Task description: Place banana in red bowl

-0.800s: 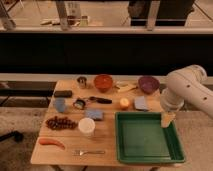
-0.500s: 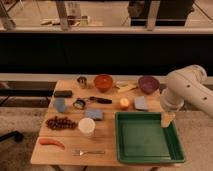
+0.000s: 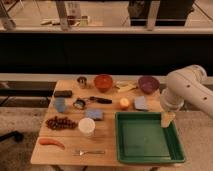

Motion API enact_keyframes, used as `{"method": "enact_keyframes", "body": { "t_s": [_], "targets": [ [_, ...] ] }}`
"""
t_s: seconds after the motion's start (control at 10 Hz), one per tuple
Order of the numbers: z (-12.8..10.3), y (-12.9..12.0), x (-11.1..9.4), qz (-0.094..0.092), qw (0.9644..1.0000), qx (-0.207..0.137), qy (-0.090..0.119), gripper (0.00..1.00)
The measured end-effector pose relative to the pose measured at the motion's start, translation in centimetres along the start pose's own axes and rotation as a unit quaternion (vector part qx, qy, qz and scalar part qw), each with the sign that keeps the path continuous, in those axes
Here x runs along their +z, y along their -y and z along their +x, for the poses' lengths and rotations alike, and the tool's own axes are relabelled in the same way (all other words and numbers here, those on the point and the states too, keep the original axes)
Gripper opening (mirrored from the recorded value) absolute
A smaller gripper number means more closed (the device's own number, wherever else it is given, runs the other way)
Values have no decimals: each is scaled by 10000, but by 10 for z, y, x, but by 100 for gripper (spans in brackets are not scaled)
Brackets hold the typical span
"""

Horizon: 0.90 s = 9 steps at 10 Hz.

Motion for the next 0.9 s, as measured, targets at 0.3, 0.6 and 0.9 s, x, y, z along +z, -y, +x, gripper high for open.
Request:
{"method": "enact_keyframes", "body": {
  "t_s": [0.3, 0.6, 0.9],
  "targets": [
    [0, 0, 0, 0, 10000, 0, 0, 80],
    [-1, 1, 0, 15, 10000, -12, 12, 80],
    [-39, 8, 0, 95, 9989, -390, 225, 80]
  ]
}}
